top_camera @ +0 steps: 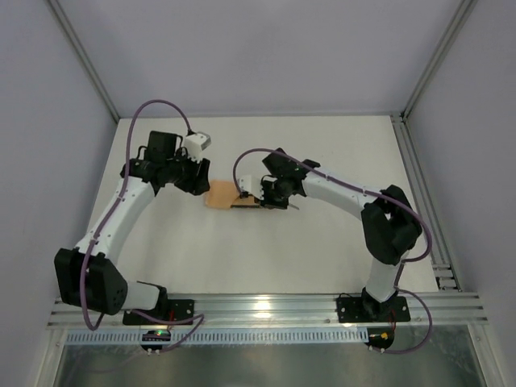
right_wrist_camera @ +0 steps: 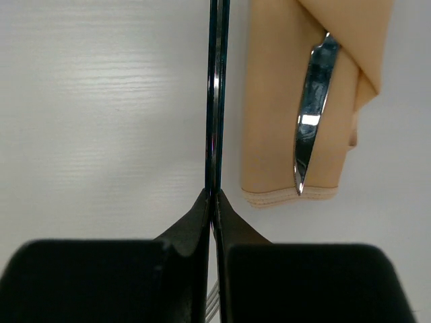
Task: Fold the napkin into a case and place the utensils inside
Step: Pass from the right arm to the left
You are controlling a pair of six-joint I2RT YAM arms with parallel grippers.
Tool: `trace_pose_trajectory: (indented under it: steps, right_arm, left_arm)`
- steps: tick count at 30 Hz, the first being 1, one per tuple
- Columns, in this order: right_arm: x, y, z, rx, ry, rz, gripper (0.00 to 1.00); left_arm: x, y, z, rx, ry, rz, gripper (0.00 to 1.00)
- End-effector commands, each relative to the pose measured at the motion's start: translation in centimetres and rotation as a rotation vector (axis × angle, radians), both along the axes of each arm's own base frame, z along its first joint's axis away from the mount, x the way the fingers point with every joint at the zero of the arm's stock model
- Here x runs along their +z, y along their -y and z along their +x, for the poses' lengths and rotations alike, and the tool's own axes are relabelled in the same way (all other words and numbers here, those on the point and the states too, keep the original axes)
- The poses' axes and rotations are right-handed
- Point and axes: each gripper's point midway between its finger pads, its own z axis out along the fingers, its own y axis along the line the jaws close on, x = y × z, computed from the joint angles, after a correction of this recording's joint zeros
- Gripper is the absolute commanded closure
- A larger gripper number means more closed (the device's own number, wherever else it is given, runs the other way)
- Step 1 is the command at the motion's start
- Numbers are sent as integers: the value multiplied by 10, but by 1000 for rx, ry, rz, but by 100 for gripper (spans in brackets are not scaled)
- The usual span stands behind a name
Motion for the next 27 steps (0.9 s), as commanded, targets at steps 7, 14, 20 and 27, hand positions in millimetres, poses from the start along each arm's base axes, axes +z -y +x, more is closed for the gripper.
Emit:
trace_pose_trajectory:
  steps: [7, 14, 20, 27]
  right_arm:
    - [-6, 11, 17, 31, -166, -118, 96]
    - [-2, 14, 25, -13, -193, -62, 96]
    - [37, -5, 15, -36, -211, 137, 96]
    - [79, -23, -12, -6, -174, 271, 96]
  left_arm:
    - [-63, -19, 58, 119, -3, 112, 51]
    - [-55, 30, 33, -135, -26, -112, 54]
    - [-49, 41, -1, -341, 111, -137, 46]
    - [-24, 60, -23, -483, 274, -131, 32]
